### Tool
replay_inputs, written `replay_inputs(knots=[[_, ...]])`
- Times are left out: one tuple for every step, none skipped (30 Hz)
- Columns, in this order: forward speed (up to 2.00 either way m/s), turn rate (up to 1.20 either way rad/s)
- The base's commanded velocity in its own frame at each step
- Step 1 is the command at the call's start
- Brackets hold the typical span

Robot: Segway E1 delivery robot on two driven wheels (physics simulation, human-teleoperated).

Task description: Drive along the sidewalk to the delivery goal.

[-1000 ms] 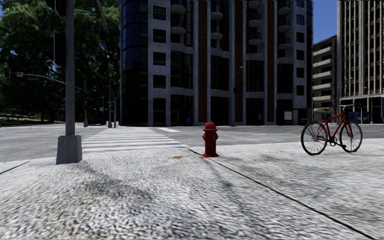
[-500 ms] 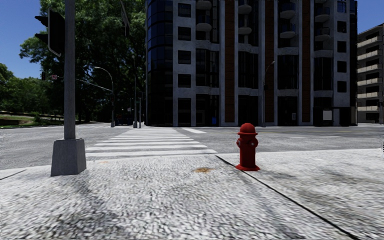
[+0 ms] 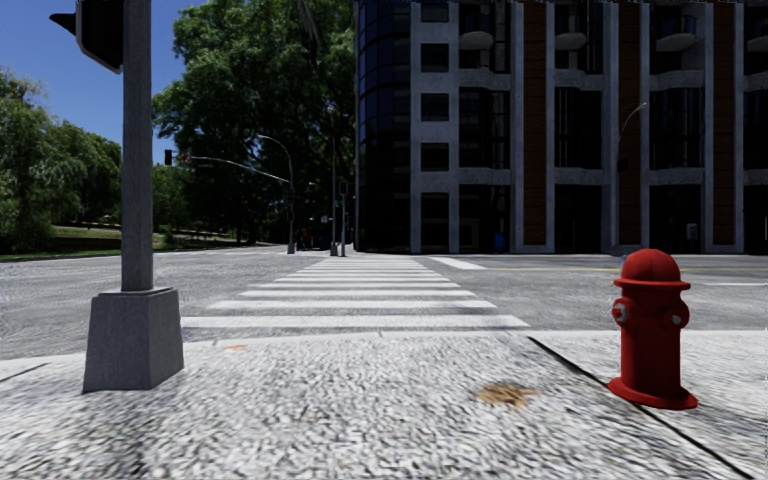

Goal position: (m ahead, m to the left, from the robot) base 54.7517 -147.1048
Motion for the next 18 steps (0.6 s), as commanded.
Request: replay_inputs(knots=[[2.00,0.46],[2.00,0.00],[2.00,0.00],[2.00,0.00],[2.00,0.00],[2.00,0.00],[2.00,0.00],[2.00,0.00],[2.00,0.00],[2.00,0.00],[2.00,0.00],[2.00,0.00],[2.00,0.00],[2.00,0.00],[2.00,0.00],[2.00,0.00],[2.00,0.00],[2.00,0.00]])
